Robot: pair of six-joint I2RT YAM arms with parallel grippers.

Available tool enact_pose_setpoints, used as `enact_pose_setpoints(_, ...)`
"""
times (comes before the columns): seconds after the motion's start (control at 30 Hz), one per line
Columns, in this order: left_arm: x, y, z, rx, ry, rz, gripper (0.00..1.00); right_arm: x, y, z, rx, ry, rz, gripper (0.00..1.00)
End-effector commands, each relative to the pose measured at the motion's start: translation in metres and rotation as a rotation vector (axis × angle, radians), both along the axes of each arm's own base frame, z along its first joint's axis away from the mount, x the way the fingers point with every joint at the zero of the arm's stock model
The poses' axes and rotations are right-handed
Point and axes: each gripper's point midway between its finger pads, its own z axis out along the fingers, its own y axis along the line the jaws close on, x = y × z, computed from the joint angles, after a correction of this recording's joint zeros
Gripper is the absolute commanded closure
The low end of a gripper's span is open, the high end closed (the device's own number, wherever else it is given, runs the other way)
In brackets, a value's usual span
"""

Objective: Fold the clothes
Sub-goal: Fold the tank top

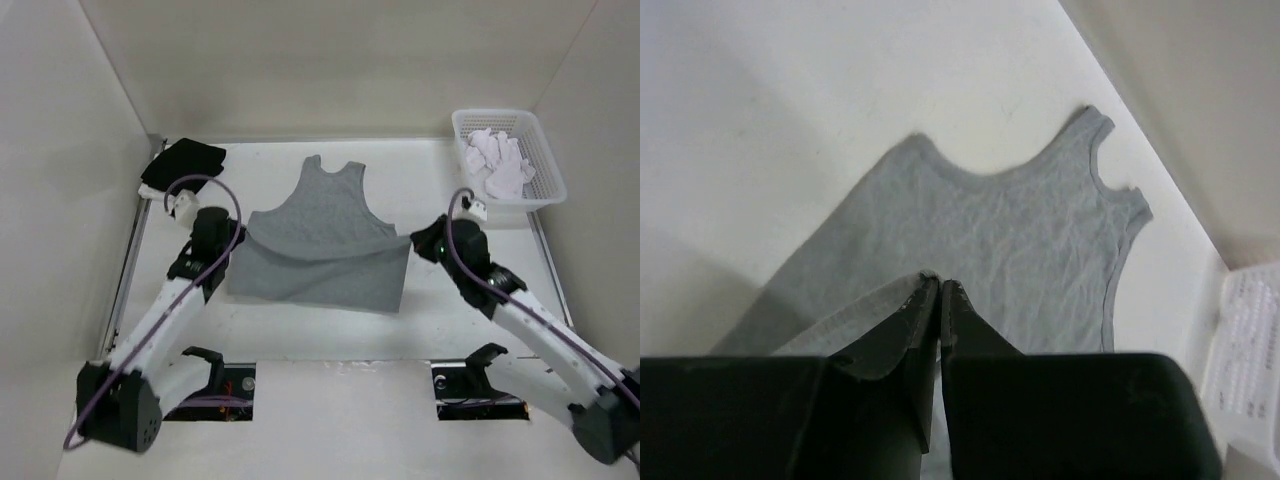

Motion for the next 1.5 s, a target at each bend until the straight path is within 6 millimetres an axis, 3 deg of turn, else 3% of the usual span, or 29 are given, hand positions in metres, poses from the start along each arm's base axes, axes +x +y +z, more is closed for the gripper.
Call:
enact_pose_setpoints(0.0,0.085,-0.002,0.081,-0.02,-0.28,0.067,1.0,0.073,0.015,0.067,0.086,-0.218,0.115,1.0)
enact_pose_setpoints(0.17,0.188,-0.009,0.08,0.022,-0.255,0.06,1.0,0.171,0.001,0.066,0.092,-0.195,0.052,1.0)
enact_pose_setpoints(0.2,0.213,-0.013,0.075,0.026,-0.243,0.051,1.0,0.19,-0.001,0.063,0.096,-0.183,0.044,1.0)
enact_pose_setpoints(0.33,0.276,-0.009,0.05,0.051,-0.193,0.067,0.97,0.267,-0.012,0.046,0.115,-0.145,0.0,1.0)
enact_pose_setpoints(0.4,0.299,-0.008,0.033,0.048,-0.169,0.067,0.86,0.301,-0.017,0.026,0.126,-0.107,-0.033,0.99)
enact_pose_setpoints(0.43,0.309,-0.014,0.028,0.045,-0.17,0.037,0.72,0.316,-0.021,0.015,0.133,-0.09,-0.054,0.92)
enact_pose_setpoints(0.5,0.311,-0.023,0.017,0.044,-0.148,-0.039,0.56,0.329,-0.021,-0.005,0.146,-0.045,-0.061,0.68)
enact_pose_setpoints(0.53,0.302,-0.024,0.014,0.045,-0.138,-0.056,0.53,0.325,-0.022,-0.012,0.142,-0.023,-0.066,0.59)
enact_pose_setpoints(0.6,0.273,-0.02,0.013,0.055,-0.134,-0.051,0.53,0.31,-0.024,-0.016,0.132,-0.011,-0.077,0.51)
enact_pose_setpoints(0.73,0.185,-0.022,-0.004,0.054,-0.14,-0.04,0.58,0.251,-0.021,-0.008,0.139,-0.061,-0.075,0.48)
enact_pose_setpoints(0.8,0.141,-0.016,-0.023,0.04,-0.114,-0.009,0.61,0.214,-0.01,-0.012,0.139,-0.074,-0.052,0.63)
enact_pose_setpoints(0.87,0.105,-0.008,-0.042,-0.001,-0.081,0.023,0.61,0.182,0.001,-0.021,0.154,-0.06,-0.029,0.91)
enact_pose_setpoints(0.9,0.09,-0.006,-0.051,-0.026,-0.067,0.022,0.61,0.166,0.007,-0.026,0.161,-0.052,-0.006,0.96)
enact_pose_setpoints(0.97,0.069,-0.001,-0.066,-0.063,-0.04,0.013,0.59,0.139,0.015,-0.034,0.153,-0.039,0.024,0.98)
enact_pose_setpoints(1.07,0.052,0.005,-0.084,-0.153,-0.001,0.007,0.57,0.107,0.016,-0.044,0.146,-0.031,0.036,0.9)
enact_pose_setpoints(1.17,0.05,0.006,-0.103,-0.198,0.046,-0.007,0.55,0.086,0.013,-0.062,0.123,-0.004,0.031,0.72)
enact_pose_setpoints(1.23,0.053,0.005,-0.107,-0.216,0.039,-0.022,0.53,0.077,0.009,-0.076,0.118,0.019,0.024,0.64)
enact_pose_setpoints(1.37,0.059,0.006,-0.116,-0.25,0.039,-0.02,0.52,0.064,0.005,-0.097,0.112,0.053,0.027,0.61)
enact_pose_setpoints(1.47,0.061,0.01,-0.125,-0.256,0.058,-0.001,0.58,0.062,0.001,-0.112,0.112,0.084,0.009,0.6)
